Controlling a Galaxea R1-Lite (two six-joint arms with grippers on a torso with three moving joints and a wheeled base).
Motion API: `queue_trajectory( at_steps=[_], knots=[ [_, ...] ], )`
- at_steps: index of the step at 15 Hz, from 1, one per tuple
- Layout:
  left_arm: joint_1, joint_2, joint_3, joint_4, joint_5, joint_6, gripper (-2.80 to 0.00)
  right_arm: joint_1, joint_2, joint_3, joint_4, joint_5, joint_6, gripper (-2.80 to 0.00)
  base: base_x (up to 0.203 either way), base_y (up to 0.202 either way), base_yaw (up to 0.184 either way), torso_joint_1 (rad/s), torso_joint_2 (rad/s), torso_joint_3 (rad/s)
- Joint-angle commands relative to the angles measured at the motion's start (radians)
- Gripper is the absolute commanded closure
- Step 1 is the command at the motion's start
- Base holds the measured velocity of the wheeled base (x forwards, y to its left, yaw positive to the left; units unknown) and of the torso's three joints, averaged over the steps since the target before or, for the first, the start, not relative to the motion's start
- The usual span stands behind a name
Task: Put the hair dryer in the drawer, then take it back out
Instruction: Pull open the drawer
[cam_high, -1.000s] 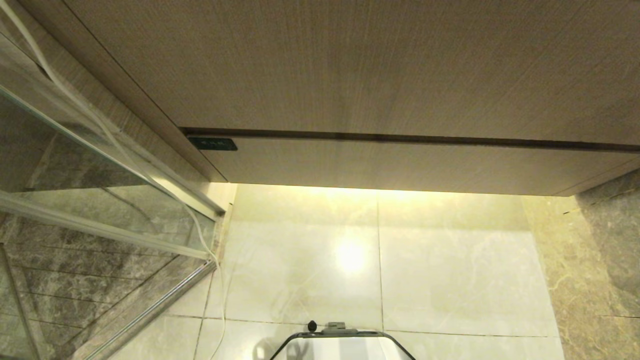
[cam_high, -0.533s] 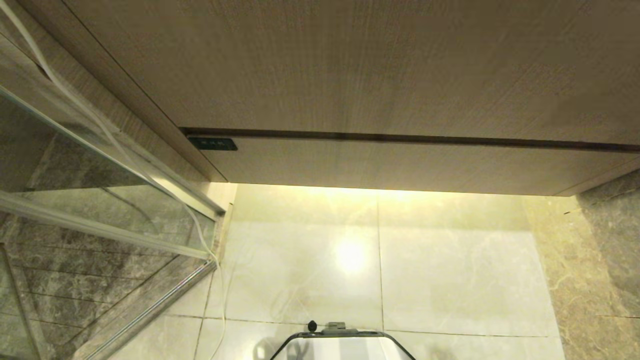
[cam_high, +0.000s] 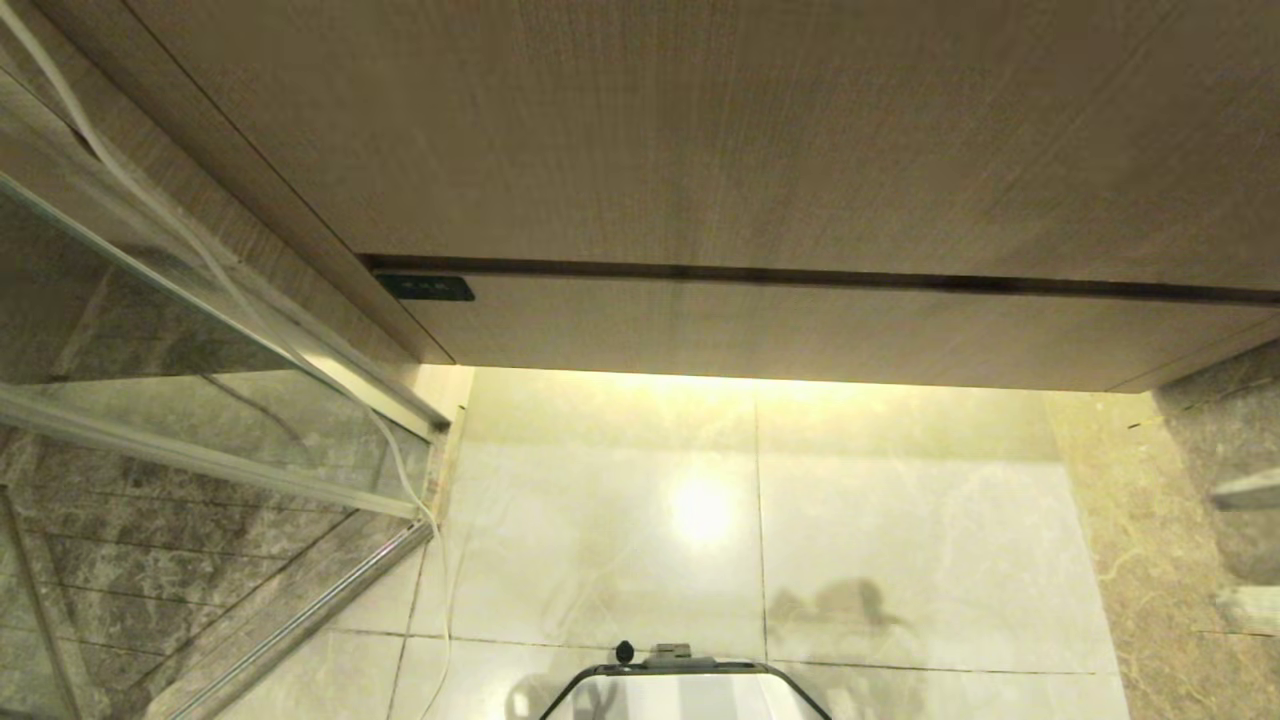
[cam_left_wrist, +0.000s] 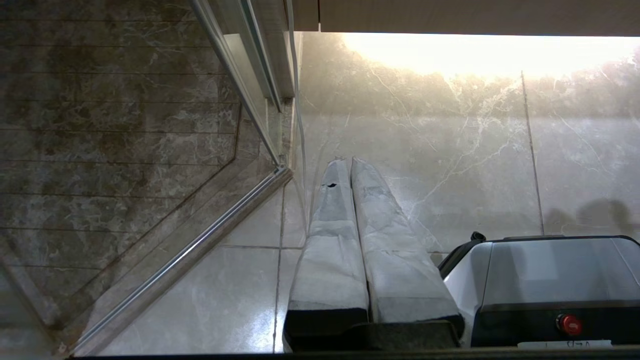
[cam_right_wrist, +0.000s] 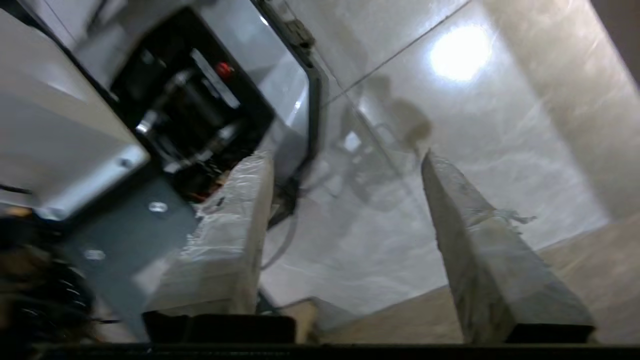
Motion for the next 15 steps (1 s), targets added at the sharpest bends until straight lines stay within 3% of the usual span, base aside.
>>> queue_trajectory(
  at_steps=[1, 3, 6, 8, 9, 15],
  knots=[
    [-0.001, 0.0, 0.002, 0.0, 0.0, -0.001, 0.0, 0.001, 0.138, 0.083, -0.191, -0.068, -0.169, -2.8, 0.0, 0.0, 0.0, 0.0, 0.0, 0.0],
    [0.0, 0.0, 0.001, 0.0, 0.0, -0.001, 0.0, 0.002, 0.183, 0.162, -0.416, -0.268, -0.311, -2.8, 0.0, 0.0, 0.0, 0.0, 0.0, 0.0],
    [-0.001, 0.0, 0.001, 0.0, 0.0, -0.001, 0.0, 0.008, 0.233, 0.356, -0.838, -0.324, -0.428, -2.8, 0.0, 0.0, 0.0, 0.0, 0.0, 0.0],
    [0.0, 0.0, 0.002, 0.0, 0.0, -0.001, 0.0, 0.008, 0.284, 0.45, -1.059, -0.288, -0.51, -2.8, 0.0, 0.0, 0.0, 0.0, 0.0, 0.0],
    [0.0, 0.0, 0.002, 0.0, 0.0, -0.001, 0.0, 0.006, 0.32, 0.478, -1.142, -0.223, -0.526, -2.8, 0.0, 0.0, 0.0, 0.0, 0.0, 0.0],
    [0.0, 0.0, 0.001, 0.0, 0.0, -0.001, 0.0, -0.057, 0.502, 0.493, -1.474, -0.054, -0.544, -2.8, 0.0, 0.0, 0.0, 0.0, 0.0, 0.0]
  ],
)
